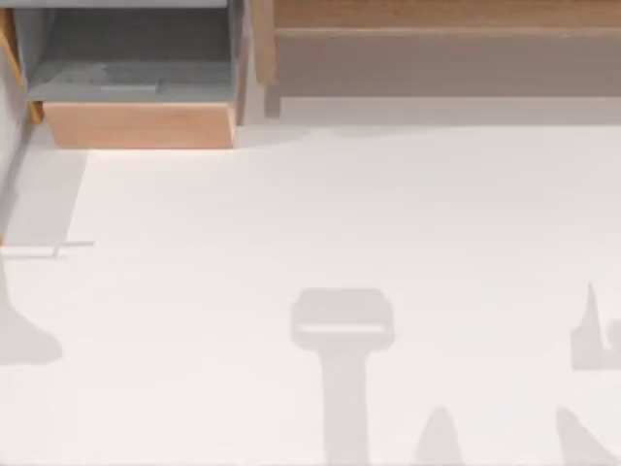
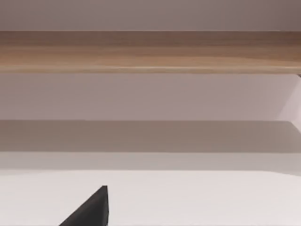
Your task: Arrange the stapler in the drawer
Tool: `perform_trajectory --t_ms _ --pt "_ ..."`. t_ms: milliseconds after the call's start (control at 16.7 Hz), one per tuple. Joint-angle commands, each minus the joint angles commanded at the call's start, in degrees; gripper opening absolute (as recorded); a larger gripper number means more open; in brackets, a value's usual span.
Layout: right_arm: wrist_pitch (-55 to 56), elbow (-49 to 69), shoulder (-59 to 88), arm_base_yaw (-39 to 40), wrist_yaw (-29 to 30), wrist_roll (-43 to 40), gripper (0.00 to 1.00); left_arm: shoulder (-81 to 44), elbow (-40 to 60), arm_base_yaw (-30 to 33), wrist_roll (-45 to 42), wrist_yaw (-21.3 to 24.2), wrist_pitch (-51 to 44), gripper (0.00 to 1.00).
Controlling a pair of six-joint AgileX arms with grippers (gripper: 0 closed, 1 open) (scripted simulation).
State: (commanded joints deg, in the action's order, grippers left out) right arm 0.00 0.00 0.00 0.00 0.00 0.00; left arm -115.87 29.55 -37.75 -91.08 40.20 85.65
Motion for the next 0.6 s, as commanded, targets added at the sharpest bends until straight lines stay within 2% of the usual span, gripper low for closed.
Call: perform_trajectory --t_ms 600 --pt "0.0 0.0 0.0 0.0 0.0 0.0 1.00 0.0 0.0 0.0 0.0 0.0 0.0 0.02"
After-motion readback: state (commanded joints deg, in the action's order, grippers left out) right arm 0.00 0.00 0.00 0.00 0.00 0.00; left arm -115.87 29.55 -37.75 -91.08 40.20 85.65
